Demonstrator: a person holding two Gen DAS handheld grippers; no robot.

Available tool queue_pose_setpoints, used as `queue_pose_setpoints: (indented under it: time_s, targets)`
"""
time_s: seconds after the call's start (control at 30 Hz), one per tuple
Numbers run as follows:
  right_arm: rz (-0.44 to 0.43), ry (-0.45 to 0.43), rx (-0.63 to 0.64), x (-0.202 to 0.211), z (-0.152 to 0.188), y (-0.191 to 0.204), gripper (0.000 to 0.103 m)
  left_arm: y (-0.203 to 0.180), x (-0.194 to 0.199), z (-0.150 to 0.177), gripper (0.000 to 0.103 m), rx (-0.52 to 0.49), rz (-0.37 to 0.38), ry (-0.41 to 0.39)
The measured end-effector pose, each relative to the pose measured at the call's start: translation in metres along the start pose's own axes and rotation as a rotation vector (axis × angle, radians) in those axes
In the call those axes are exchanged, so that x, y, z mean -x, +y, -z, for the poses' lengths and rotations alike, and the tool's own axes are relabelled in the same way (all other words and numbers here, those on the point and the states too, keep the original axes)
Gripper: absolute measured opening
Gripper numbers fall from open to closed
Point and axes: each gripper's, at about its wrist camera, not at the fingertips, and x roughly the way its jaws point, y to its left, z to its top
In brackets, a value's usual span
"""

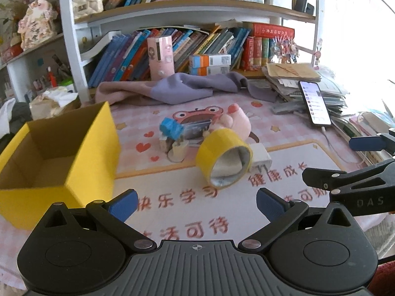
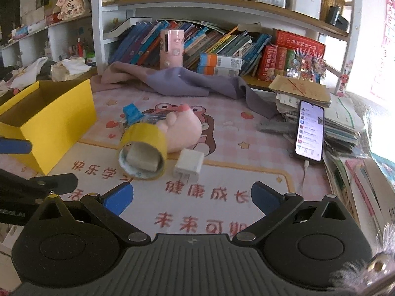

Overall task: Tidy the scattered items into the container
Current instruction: 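Move the right tool to the white charger while the left tool approaches the yellow tape roll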

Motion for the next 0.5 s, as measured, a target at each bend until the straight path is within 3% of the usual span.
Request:
queue_pose_setpoints:
  time_s: [0.5]
  targets:
    - [-0.107,0.096,-0.054,-0.090,-0.035,-0.049,0.098,-0.018,-0.080,-0.035,0.101,-0.113,-0.078,0.043]
